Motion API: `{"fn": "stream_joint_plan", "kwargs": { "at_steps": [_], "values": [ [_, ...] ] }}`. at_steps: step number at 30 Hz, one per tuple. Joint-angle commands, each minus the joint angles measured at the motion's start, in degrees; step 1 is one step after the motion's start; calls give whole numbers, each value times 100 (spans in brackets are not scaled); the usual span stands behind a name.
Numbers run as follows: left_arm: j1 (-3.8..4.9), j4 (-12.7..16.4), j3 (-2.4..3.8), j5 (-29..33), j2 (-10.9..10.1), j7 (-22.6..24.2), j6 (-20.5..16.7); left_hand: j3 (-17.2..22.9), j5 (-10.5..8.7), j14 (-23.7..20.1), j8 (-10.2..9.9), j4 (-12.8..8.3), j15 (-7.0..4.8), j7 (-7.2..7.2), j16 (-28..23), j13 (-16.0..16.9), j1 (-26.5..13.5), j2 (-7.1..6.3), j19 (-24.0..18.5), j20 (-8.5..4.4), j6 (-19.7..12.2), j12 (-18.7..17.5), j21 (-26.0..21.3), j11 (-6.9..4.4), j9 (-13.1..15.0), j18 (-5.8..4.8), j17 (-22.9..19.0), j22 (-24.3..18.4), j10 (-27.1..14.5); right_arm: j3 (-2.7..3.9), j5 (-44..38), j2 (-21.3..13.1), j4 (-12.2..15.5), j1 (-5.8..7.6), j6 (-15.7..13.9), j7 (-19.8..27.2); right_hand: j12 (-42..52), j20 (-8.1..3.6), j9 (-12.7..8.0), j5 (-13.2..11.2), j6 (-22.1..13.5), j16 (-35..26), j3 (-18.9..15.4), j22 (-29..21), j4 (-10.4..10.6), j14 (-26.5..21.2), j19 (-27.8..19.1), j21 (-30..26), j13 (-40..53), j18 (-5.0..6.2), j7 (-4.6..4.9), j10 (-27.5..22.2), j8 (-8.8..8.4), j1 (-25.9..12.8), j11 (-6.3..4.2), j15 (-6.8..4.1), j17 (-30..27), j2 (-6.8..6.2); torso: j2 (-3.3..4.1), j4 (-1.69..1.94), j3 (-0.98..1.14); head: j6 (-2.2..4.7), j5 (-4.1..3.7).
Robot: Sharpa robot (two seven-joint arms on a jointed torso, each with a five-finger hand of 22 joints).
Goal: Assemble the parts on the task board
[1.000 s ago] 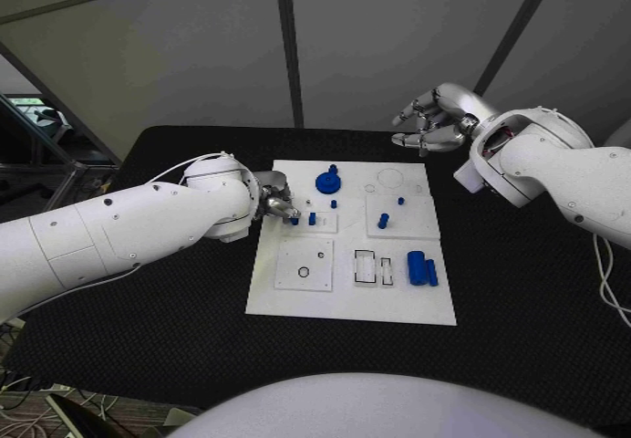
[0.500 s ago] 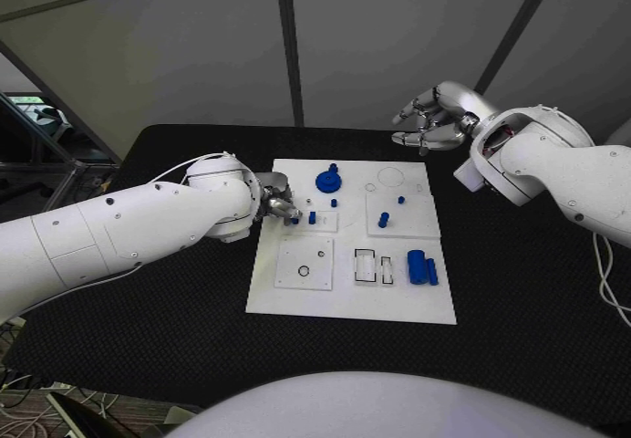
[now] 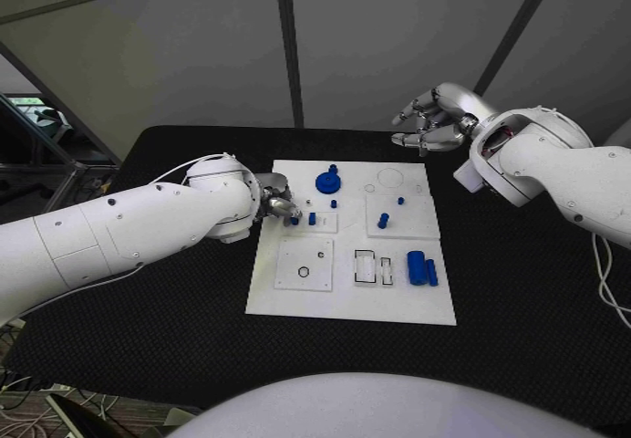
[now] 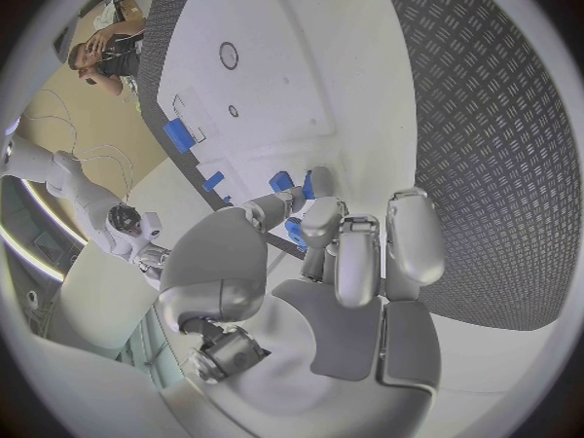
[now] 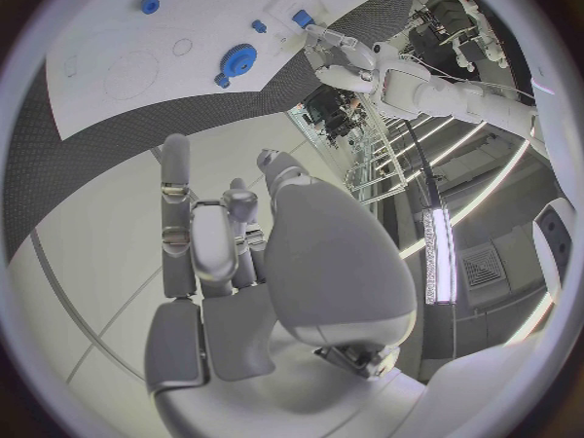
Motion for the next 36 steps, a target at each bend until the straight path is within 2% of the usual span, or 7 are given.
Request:
{"fn": "stream_joint_plan", "kwargs": {
  "at_steps": [1, 5, 10, 27, 32, 34, 36],
  "values": [
    [-9, -25, -12, 9, -10, -26, 44, -321, -46, 482, -26, 142, -33, 4, 15, -1, -232, -118, 14, -11, 47, 9, -14, 2, -14, -320, 1054, 49, 21, 2, -19, -1, -1, 9, 14, 26, 15, -7, 2, 39, -15, -21, 19, -8, 23, -29, 47, -38, -8, 77, -15, -44, 33, -48, 7, 15, -5, 28, -1, -1, -2, 3, -11],
    [-9, -28, -11, 10, -16, -23, 13, -820, -47, 483, -45, 298, -37, 0, 15, 9, -389, -213, 15, -15, 86, 18, -29, 0, -31, -319, 1055, 54, 20, 2, -19, -2, -5, 8, 15, 28, 9, -8, 2, 44, -14, -28, 25, -11, 31, -30, 49, -43, -21, 77, -15, -53, 40, -51, 7, 15, -13, 24, 1, 2, -3, 8, -15],
    [-9, -14, -9, 17, -35, -13, -119, -1403, -28, 483, -89, 448, -49, -8, 14, 29, -313, -145, 26, -18, 101, 29, -41, -2, -58, -322, 1057, 75, 17, 2, -19, -4, -8, 7, 24, 26, 6, -8, 2, 46, -14, -32, 27, -12, 32, -31, 49, -43, -25, 76, -15, -56, 40, -50, 7, 14, -18, 24, 3, 1, -6, 3, -15],
    [-14, 66, 58, 603, -163, 144, -999, -2390, -9, 481, -174, 967, -28, 25, 6, -176, -195, -93, -81, -14, 30, -129, -257, 20, -91, -276, 1052, -47, -131, 2, -19, -15, -6, -26, 31, 31, 5, -8, 2, 55, -16, -40, 32, -13, 34, -34, 49, -46, -28, 77, -16, -59, 42, -48, 6, 14, -28, 23, 3, -1, -5, 3, -34],
    [-16, 89, 119, 1087, -261, 717, -1549, -2698, 10, 294, -441, 1168, 139, 270, -480, -1280, 247, -96, -704, 121, -531, -987, -1221, 244, -205, -85, 521, -798, -1041, 1, -18, -23, -17, -29, 27, 30, 5, -8, 2, 55, -16, -40, 32, -13, 34, -34, 49, -46, -28, 77, -16, -59, 42, -48, 6, 14, -28, 23, -3, 7, -3, 13, -54],
    [-16, 86, 129, 1166, -274, 1029, -1717, -2762, 11, -124, -651, 1158, 292, 466, -1289, -1963, 563, -108, -1411, 237, -889, -1561, -2253, 419, -344, 85, -296, -1583, -1761, 1, -18, -27, -24, -30, 20, 30, 5, -8, 2, 55, -16, -40, 32, -13, 34, -34, 49, -46, -28, 77, -16, -59, 42, -48, 6, 14, -28, 23, -3, 10, -3, 24, -68],
    [-15, 78, 135, 1213, -261, 1338, -1838, -2796, 15, -664, -831, 1109, 427, 623, -2182, -2057, 906, -112, -2050, 350, -1165, -1687, -3166, 566, -497, 200, -1152, -2239, -2115, 1, -18, -30, -32, -30, 10, 31, -1, -9, 1, 59, -17, -46, 34, -14, 35, -36, 50, -47, -37, 77, -16, -65, 43, -48, 6, 14, -36, 22, -2, 3, -2, 36, -70]
  ]
}}
